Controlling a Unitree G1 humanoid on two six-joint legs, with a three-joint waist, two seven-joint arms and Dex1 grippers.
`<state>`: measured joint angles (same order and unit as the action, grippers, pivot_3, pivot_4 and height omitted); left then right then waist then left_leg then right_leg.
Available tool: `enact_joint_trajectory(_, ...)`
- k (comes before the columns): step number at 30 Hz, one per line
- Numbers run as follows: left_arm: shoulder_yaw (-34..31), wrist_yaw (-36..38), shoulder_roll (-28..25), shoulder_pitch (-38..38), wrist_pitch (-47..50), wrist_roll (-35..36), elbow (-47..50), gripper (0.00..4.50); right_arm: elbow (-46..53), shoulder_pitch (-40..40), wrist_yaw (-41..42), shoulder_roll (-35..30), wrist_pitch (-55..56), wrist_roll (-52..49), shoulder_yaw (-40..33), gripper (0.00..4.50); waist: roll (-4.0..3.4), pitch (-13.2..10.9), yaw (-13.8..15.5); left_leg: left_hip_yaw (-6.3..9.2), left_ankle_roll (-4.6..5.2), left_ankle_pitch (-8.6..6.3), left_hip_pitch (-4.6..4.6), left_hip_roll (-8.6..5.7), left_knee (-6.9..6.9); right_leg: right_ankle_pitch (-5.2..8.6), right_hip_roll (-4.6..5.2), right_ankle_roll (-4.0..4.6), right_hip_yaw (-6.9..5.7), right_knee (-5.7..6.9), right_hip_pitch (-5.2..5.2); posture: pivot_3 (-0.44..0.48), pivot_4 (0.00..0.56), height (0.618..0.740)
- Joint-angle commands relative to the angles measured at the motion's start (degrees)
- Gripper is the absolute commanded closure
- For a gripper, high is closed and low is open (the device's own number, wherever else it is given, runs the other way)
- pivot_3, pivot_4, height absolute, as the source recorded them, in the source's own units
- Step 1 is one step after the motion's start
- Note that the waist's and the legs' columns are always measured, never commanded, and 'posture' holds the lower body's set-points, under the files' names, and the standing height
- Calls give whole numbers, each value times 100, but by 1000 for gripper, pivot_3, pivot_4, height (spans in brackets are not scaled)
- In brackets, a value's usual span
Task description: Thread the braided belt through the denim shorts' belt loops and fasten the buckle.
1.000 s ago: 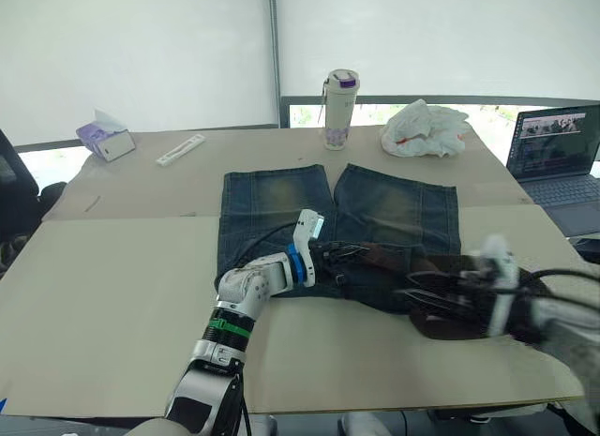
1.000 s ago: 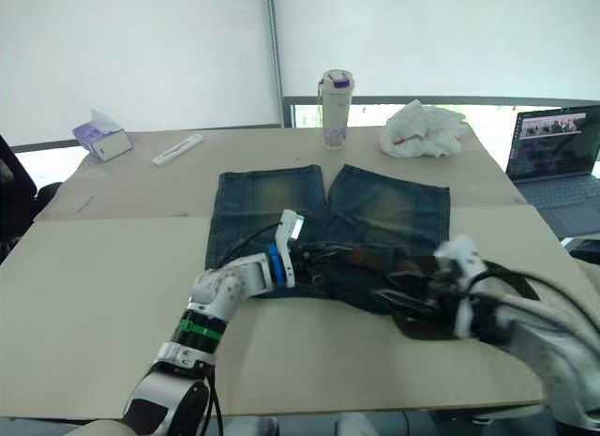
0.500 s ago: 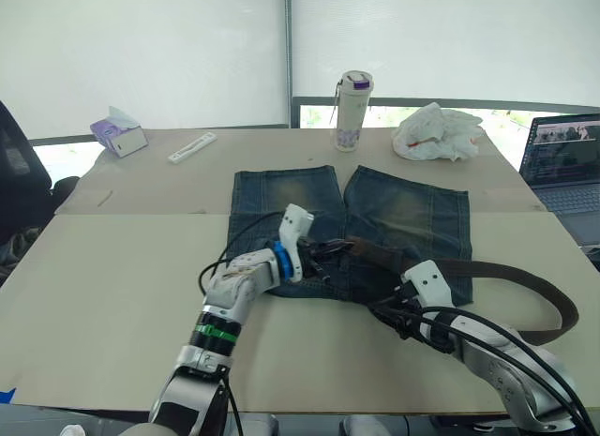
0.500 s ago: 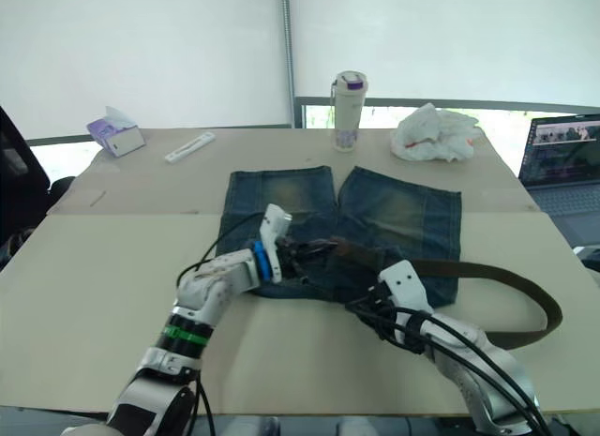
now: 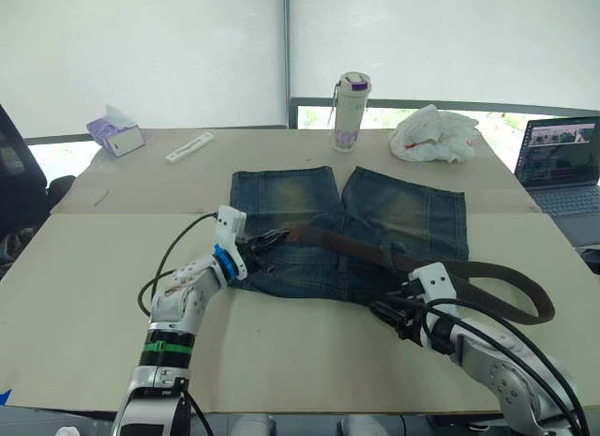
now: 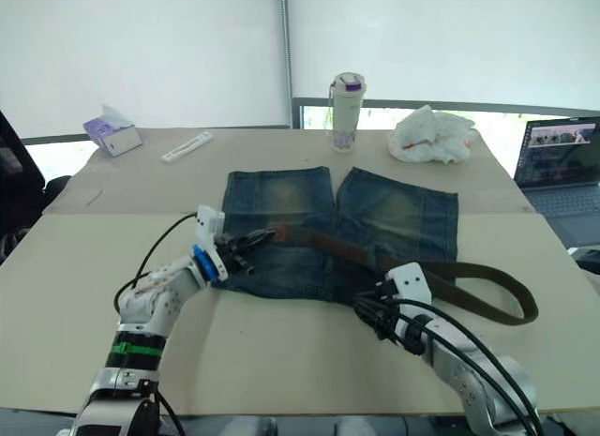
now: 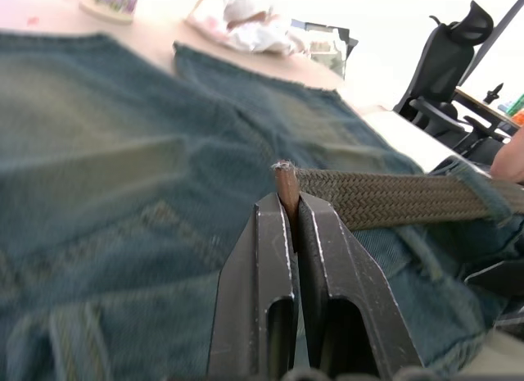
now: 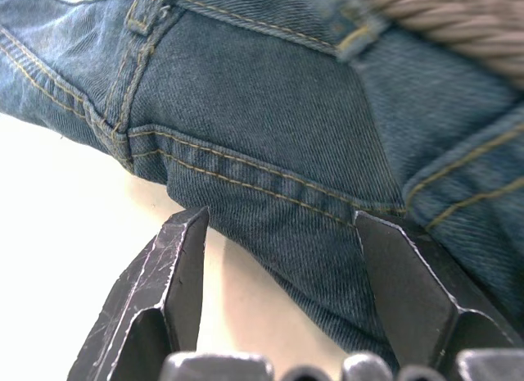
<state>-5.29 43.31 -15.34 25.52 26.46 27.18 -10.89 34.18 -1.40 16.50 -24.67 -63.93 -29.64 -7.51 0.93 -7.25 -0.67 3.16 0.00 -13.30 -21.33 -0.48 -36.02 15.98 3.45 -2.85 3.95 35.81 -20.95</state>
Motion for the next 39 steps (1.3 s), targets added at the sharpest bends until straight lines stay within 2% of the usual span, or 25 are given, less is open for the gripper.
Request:
enact_joint_trajectory(1,-566,-5,-37,-13,9,559,383,4500,-105,-150,-161,201,-444,-158,-236,1384,1,1,-5,0,0,0,0,1,0,0,0,0,0,0,0,0,150,740)
enact_joint_trajectory(4,-889,87,-100,-116,265,1051,590,4500,-69,-123,-248,437,-567,-348,-537,1384,1,1,-16,-2,0,0,-1,13,4,0,-4,1,1,1,-3,0,150,740)
enact_joint_trajectory(7,-1050,230,-276,-202,405,1282,651,4500,-40,-51,-359,845,-678,-749,-1164,1384,0,1,-18,-3,0,0,-2,17,6,0,-7,1,0,2,-5,0,150,740)
enact_joint_trajectory(12,-1133,258,-426,-233,525,1443,568,4500,-24,158,-601,1689,-953,-2034,-2314,1384,-4,-2,-10,-4,0,0,-7,17,6,-2,-5,3,1,3,-12,0,150,740)
enact_joint_trajectory(16,-1190,298,-487,-299,637,1599,565,4500,-126,98,-1026,2119,-887,-2863,-2843,1384,-10,-3,-24,-6,0,0,-13,20,11,-5,-5,9,4,4,-23,0,150,740)
enact_joint_trajectory(18,-1120,340,-543,-347,671,1562,586,4500,11,10,-831,2063,-646,-3211,-2794,1384,-18,-8,-46,-7,0,0,-13,24,14,-5,-7,10,4,4,-25,0,150,740)
enact_joint_trajectory(21,-939,395,-500,-411,754,1585,739,4500,583,-238,15,1367,62,-2619,-1961,1384,-29,-12,-76,-15,0,0,-13,25,14,-4,-9,9,6,4,-27,0,150,740)
enact_joint_trajectory(23,-818,444,-436,-457,813,1620,866,4500,711,-271,244,962,586,-2021,-1371,1384,-27,-12,-100,-18,0,0,-13,26,13,4,-15,-6,6,3,-27,0,150,740)
enact_joint_trajectory(25,-767,438,-375,-481,854,1667,920,4500,607,-184,143,996,800,-2032,-1206,1384,-23,-11,-106,-17,0,0,-11,30,13,16,-19,-26,4,2,-25,0,150,740)
enact_joint_trajectory(28,-732,428,-340,-500,830,1660,938,4500,394,-185,21,1150,918,-2139,-1106,1384,-22,-11,-115,-15,0,0,-11,33,14,7,-23,-10,7,4,-27,0,150,740)
enact_joint_trajectory(31,-724,412,-319,-493,794,1637,918,4500,129,-202,-220,1112,1160,-1669,-940,1384,-22,-11,-110,-15,0,0,-13,31,14,-4,-19,8,7,3,-27,0,150,740)
enact_joint_trajectory(35,-731,431,-326,-532,800,1646,924,4500,-440,-110,-708,1173,1807,-981,-1171,1384,-22,-11,-97,-17,0,0,-13,28,13,-4,-14,7,8,1,-28,0,150,740)
enact_joint_trajectory(39,-750,491,-408,-635,793,1616,902,4500,-665,-131,-1050,1383,1825,-1135,-1503,1384,-23,-12,-68,-17,0,0,-14,29,17,-5,-15,10,9,0,-30,0,150,740)
